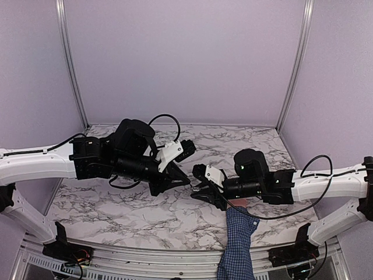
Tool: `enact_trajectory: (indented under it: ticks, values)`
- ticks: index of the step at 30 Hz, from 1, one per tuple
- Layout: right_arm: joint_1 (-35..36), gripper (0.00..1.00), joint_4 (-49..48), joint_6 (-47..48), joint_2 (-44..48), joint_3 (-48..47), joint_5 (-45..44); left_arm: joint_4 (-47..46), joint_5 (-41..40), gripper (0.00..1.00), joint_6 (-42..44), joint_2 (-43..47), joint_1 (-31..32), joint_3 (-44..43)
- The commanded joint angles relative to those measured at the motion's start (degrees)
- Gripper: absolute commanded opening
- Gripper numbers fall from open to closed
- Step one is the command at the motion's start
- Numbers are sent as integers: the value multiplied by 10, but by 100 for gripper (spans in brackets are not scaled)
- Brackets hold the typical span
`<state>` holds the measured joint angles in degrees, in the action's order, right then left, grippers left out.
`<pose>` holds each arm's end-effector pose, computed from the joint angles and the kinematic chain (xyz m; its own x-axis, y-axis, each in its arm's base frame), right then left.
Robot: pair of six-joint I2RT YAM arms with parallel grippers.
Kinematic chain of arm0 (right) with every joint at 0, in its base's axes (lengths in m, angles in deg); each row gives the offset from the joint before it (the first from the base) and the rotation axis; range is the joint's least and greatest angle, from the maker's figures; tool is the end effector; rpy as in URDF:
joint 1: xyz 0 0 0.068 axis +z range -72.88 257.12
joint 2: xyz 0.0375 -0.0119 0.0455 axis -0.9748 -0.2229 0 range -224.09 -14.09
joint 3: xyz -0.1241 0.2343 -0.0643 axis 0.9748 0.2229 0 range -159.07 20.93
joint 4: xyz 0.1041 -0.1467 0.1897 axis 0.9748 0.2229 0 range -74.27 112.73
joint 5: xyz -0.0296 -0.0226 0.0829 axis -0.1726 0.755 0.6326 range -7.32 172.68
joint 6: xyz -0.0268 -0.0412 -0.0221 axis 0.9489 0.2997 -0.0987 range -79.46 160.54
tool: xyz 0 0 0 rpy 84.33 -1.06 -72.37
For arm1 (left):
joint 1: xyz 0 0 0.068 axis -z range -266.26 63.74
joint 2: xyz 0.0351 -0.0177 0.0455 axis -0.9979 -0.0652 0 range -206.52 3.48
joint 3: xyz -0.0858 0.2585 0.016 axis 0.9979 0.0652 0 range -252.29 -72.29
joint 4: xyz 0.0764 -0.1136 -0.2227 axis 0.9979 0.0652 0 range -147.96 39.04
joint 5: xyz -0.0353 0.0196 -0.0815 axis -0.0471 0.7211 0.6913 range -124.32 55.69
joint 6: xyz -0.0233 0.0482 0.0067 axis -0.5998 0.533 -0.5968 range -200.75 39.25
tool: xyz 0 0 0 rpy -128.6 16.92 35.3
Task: Paint the nails
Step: Close the nail polish bottle cap on the nail polish bottle.
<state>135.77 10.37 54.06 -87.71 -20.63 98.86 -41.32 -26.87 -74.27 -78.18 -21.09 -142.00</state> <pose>0.1380 0.2456 0.2390 -0.0051 -0.4401 -0.8979 -0.9781 0.1892 -0.0872 0.1343 -0.3012 0.3304 -0.0926 0.4669 -0.8794 0.9643 0.2621 0.0376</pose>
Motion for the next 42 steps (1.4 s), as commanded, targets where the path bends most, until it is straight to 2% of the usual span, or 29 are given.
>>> enact_trajectory:
  ticks: [1,42]
  values:
    - [5,0,-12,-1,1,-25,1,0,1,0,-1,11,2,-14]
    - [5,0,-27,-5,23,-12,-15,12,-2,0,6,13,2,2]
